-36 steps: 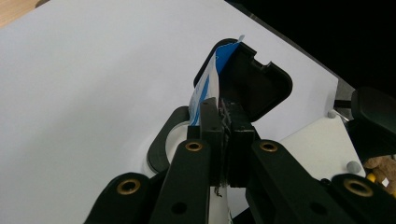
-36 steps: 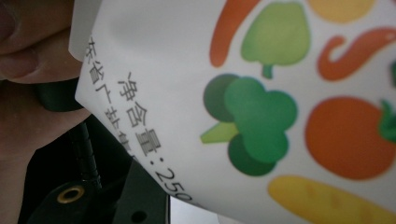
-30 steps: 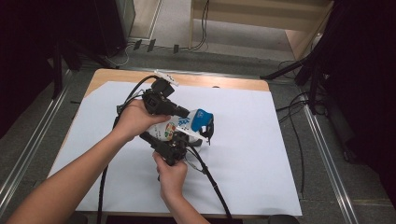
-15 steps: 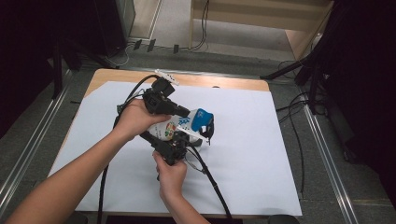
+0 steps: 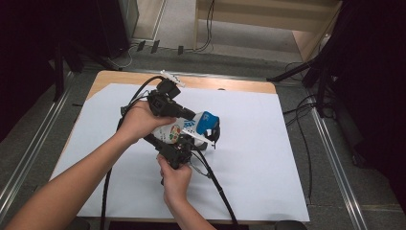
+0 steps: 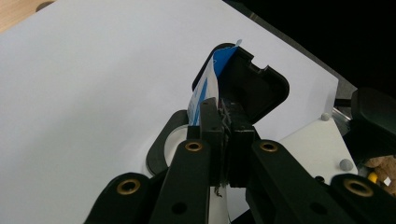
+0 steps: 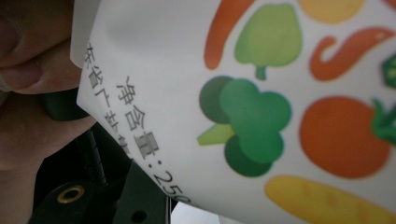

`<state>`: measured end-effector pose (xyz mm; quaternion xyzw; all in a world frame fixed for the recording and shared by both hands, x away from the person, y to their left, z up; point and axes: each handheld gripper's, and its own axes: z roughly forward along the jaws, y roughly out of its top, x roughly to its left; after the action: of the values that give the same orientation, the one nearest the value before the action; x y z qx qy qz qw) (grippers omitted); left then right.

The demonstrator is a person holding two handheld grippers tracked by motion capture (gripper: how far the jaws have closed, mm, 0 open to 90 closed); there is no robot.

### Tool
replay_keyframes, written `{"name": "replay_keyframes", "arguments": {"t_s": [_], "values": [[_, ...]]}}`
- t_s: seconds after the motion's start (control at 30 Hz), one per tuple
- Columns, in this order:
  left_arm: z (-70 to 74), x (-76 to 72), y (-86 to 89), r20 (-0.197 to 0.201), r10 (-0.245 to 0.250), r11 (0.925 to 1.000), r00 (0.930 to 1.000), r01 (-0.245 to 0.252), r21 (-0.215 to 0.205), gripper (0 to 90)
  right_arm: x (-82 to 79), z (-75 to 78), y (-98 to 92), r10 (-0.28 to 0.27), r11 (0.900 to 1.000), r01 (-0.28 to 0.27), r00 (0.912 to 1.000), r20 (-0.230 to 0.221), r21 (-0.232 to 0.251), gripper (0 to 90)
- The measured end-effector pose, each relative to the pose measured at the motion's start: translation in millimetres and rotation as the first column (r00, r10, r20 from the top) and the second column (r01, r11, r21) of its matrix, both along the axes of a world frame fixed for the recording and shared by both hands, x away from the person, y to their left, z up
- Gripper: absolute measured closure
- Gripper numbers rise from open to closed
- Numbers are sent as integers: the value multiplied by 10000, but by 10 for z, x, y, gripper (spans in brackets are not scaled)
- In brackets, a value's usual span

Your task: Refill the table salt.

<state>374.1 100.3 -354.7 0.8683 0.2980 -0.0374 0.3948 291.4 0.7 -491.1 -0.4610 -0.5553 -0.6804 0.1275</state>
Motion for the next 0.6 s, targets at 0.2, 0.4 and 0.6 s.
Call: {"name": "replay_keyframes", "arguments": {"t_s": [0.2,0.4,0.6], "values": [[7,-4,9,19,-19,10000,10000,19,-61,892,-3,3,0,-24,10000,24,10000,38,11,668],[5,-7,29,41,-20,10000,10000,20,-60,887,-7,3,-4,-15,9999,16,10000,68,-141,669],[-4,-7,55,-48,-20,10000,10000,21,27,895,-15,-4,9,56,9999,-56,10000,30,-156,668]]}}
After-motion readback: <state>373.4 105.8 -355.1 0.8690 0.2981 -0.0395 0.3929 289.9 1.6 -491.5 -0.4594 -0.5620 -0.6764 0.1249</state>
